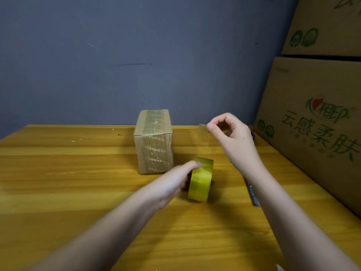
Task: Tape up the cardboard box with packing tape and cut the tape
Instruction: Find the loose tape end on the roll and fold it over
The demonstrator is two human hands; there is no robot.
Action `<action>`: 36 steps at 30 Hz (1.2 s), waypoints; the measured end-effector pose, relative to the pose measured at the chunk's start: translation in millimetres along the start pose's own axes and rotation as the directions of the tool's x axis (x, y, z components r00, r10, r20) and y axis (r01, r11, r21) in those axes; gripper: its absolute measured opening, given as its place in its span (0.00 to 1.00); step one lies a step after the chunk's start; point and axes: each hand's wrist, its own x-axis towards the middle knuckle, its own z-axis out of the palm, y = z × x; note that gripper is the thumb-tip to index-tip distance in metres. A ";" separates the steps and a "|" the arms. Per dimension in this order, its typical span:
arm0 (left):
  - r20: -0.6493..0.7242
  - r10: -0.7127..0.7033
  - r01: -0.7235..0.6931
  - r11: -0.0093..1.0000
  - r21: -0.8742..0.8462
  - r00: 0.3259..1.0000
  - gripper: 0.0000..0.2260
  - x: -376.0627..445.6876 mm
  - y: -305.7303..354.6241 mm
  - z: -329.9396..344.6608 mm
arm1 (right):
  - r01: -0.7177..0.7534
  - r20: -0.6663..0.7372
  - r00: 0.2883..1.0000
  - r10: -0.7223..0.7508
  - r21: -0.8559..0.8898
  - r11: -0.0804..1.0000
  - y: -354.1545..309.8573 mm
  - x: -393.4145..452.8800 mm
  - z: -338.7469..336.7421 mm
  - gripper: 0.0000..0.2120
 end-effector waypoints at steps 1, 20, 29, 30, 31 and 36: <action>0.050 -0.003 0.006 0.998 -0.063 0.999 0.21 -0.4 4.2 3.9 | 0.005 0.005 1.000 -0.005 -0.013 1.000 -0.4 0.5 0.0 0.03; -0.019 0.334 -0.335 0.940 -0.063 0.942 0.17 -10.7 9.3 14.4 | 0.006 -0.174 0.984 -0.025 -0.107 0.994 8.3 -0.2 -5.7 0.04; -0.163 0.583 -0.595 0.803 -0.039 0.796 0.10 -21.6 -0.8 16.5 | -0.056 -0.131 0.990 0.048 -0.053 0.997 12.2 -6.3 3.1 0.03; -0.186 0.600 -0.615 0.788 -0.033 0.778 0.10 -21.7 -1.5 16.3 | -0.064 -0.124 0.991 0.057 -0.047 0.997 12.1 -7.6 4.9 0.03; -0.205 0.610 -0.628 0.777 -0.032 0.765 0.10 -22.0 -1.9 16.6 | -0.073 -0.115 0.991 0.067 -0.044 0.996 12.0 -8.7 6.5 0.03; -0.224 0.657 -0.667 0.744 0.038 0.720 0.11 -22.7 -3.2 14.9 | -0.122 -0.071 0.990 0.123 0.015 0.992 11.5 -12.3 11.5 0.04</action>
